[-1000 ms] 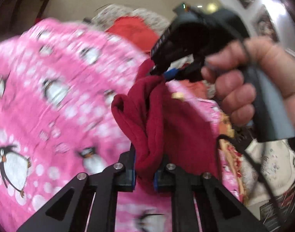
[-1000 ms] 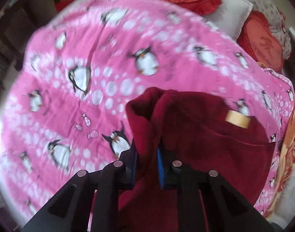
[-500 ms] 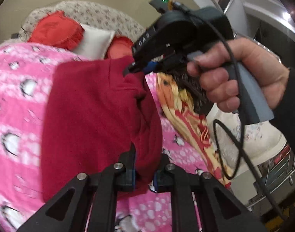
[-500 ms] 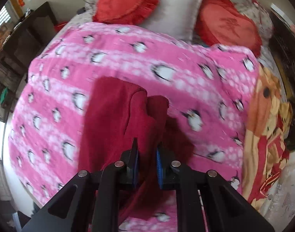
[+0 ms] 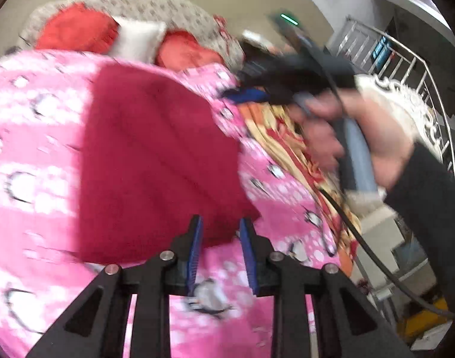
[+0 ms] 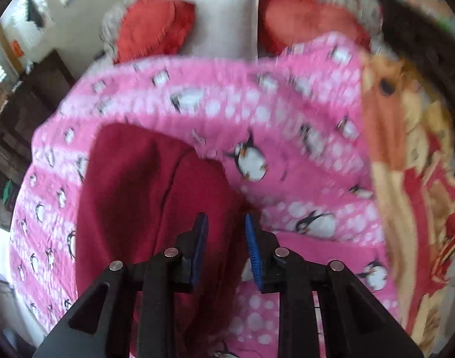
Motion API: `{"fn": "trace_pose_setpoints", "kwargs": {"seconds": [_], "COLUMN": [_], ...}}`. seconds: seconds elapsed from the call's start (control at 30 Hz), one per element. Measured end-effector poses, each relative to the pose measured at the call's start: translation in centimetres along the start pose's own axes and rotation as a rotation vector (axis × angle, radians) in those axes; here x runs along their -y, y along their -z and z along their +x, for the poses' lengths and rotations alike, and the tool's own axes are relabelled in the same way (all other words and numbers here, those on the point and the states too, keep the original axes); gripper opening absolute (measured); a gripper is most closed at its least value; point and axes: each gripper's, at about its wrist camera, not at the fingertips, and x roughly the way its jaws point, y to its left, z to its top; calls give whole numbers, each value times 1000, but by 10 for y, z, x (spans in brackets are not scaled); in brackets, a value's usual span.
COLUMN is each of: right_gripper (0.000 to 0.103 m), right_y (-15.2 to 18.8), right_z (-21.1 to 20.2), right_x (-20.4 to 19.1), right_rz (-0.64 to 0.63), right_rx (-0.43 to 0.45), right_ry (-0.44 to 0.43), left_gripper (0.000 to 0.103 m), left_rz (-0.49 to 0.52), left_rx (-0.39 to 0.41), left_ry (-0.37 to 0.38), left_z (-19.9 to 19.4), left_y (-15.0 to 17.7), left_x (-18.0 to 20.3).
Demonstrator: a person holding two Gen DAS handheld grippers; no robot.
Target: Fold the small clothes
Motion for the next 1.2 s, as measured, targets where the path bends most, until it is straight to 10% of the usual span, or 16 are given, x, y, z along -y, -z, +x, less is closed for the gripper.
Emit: {"fn": "trace_pose_setpoints", "kwargs": {"seconds": [0.17, 0.27, 0.37, 0.43, 0.8, 0.97, 1.2], "right_gripper": [0, 0, 0, 0, 0, 0, 0], "right_y": [50, 85, 110, 122, 75, 29, 48], "right_z": [-53, -32, 23, 26, -28, 10, 61], "right_x": [-41, -74, -66, -50, -41, -50, -19], "right_rz": [-227, -382, -335, -258, -98, -104, -18], "right_rx": [198, 181, 67, 163, 321, 250, 117], "right_ry": [-156, -98, 6, -42, -93, 5, 0], "left_gripper": [20, 14, 14, 14, 25, 27, 29], "left_rz": [-61, -53, -13, 1, 35, 5, -32], "left_rx": [-4, -67, -72, -79, 29, -76, -112], "left_ry": [-171, -215, -225, -230, -326, -392, -351], "left_z": [12, 36, 39, 34, 61, 112, 126], "left_y": [-17, -5, 1, -4, -150, -143, -126], "left_x": [-53, -58, -49, -46, -50, -68, -82]}}
